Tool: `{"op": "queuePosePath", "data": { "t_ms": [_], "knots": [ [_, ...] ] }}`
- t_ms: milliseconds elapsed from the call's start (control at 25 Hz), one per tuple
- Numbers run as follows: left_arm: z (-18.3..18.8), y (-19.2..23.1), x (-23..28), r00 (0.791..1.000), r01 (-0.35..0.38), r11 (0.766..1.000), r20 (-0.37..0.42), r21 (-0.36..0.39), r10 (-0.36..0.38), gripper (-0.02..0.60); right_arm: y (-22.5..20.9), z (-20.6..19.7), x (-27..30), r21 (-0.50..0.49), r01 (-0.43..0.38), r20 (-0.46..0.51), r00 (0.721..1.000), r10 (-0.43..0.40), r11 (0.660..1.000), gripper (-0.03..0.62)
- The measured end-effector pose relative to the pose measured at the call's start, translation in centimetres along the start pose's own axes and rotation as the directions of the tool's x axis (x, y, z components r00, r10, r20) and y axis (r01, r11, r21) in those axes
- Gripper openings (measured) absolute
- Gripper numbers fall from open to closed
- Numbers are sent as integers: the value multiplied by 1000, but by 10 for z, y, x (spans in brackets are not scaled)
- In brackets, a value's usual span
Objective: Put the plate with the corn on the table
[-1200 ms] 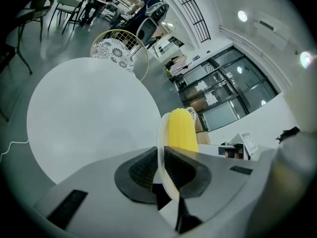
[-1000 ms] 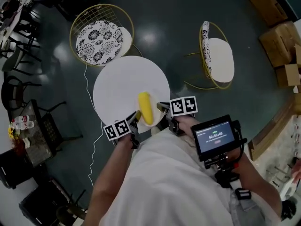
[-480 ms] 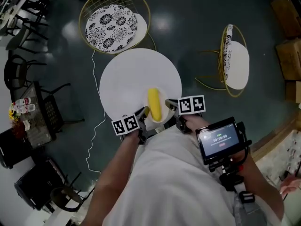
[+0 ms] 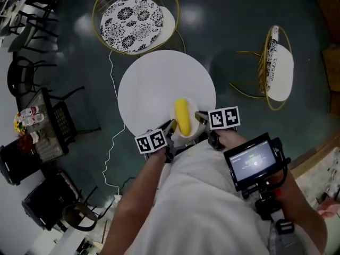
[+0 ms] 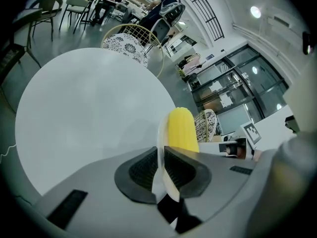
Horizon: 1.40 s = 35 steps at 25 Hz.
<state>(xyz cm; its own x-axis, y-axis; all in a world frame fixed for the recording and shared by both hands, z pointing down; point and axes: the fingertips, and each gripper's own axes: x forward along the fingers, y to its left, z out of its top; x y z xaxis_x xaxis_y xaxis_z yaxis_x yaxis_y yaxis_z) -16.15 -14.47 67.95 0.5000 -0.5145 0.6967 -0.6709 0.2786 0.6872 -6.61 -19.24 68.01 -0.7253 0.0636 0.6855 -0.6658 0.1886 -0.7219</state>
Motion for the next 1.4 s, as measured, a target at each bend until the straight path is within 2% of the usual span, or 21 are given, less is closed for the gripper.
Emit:
{"op": "queuePosePath", "data": {
  "t_ms": [280,440,640,840,1400],
  "knots": [
    [2,21,7,1000,-2,1000,6,-10,3,46,-4,2,21,-25,-2,-31,1000,1,1000,37],
    [2,31,14,1000,-28,1000,-9,1,28,46,-10,2,27,-44,11,-46,999,-13,999,37],
    [2,27,18,999,-39,999,-14,31,39,46,-16,2,26,-51,18,-45,999,-20,999,38],
    [2,24,19,999,-44,999,-3,18,44,46,-17,4,23,-54,17,-32,999,-19,998,38],
    [34,22,43,996,-79,997,37,-4,79,48,-25,47,32,-97,27,-12,1000,-29,995,38]
  ]
}}
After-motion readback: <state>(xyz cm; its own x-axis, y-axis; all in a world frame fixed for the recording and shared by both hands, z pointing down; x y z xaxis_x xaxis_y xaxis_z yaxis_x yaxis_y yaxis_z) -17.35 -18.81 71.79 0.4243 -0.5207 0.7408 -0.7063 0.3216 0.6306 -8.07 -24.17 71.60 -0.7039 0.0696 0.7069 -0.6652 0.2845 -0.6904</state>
